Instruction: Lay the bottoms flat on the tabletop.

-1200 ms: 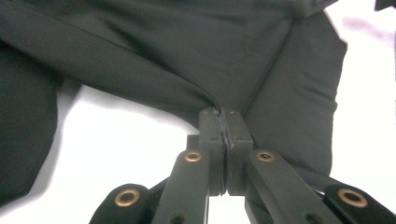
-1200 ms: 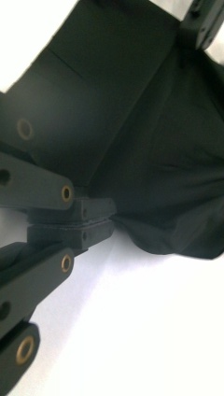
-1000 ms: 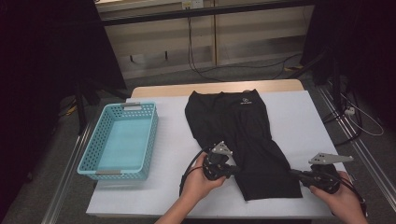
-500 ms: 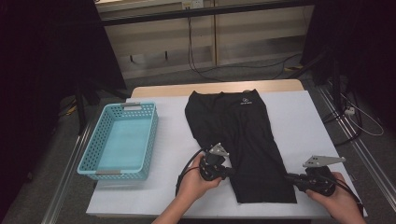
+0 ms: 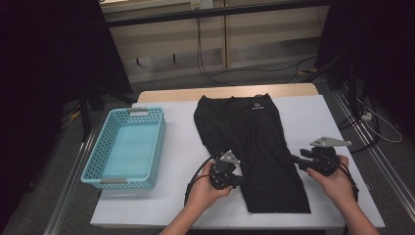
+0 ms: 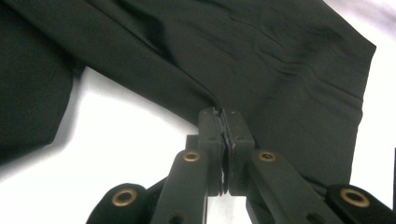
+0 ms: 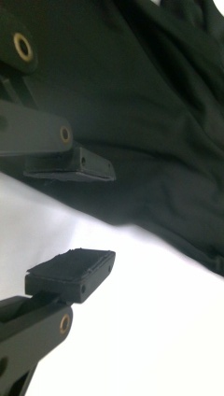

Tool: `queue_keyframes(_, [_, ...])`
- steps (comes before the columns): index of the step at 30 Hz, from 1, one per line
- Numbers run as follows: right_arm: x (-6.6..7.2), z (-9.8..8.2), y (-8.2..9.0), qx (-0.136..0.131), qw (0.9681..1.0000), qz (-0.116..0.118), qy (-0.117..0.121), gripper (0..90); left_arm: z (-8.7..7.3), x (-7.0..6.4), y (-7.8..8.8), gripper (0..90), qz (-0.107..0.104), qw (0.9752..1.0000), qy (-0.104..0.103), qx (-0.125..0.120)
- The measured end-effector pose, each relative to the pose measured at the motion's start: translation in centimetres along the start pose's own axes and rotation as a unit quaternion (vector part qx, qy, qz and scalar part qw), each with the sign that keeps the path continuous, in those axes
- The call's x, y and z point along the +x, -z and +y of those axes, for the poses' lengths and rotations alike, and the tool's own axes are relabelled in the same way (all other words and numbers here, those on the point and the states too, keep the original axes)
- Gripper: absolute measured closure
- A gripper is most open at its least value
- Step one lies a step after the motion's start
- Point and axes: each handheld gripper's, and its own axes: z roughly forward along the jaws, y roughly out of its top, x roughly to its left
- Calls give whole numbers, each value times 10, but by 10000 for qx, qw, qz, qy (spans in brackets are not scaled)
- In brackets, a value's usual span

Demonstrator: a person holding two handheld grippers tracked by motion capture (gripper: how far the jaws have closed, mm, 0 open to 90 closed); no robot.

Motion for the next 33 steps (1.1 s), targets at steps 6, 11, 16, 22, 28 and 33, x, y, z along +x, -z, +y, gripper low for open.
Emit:
queue_keyframes(6, [-6, 14, -37, -20, 9994, 3, -340, 592, -2, 0, 1, 873, 12, 10000, -11, 2])
queue_keyframes(11, [-9, 19, -54, 31, 9991, -70, -410, 812, -4, 0, 2, 872, 36, 10000, 0, -24])
queue_keyframes(16, [-20, 22, -55, 87, 9990, -95, -436, 900, -5, -1, 1, 871, 28, 10000, 28, -64])
queue_keyframes(22, [-34, 19, -51, 33, 9982, -251, -550, 900, -2, -4, -5, 872, 7, 9999, 28, -139])
queue_keyframes(28, [-34, 17, -45, 84, 9980, -278, -559, 719, -2, -4, -8, 820, 41, 9998, 11, -191])
queue_keyframes(33, [-23, 12, -34, 237, 9986, -63, -461, 640, -2, 2, 0, 680, 197, 9993, 72, -318])
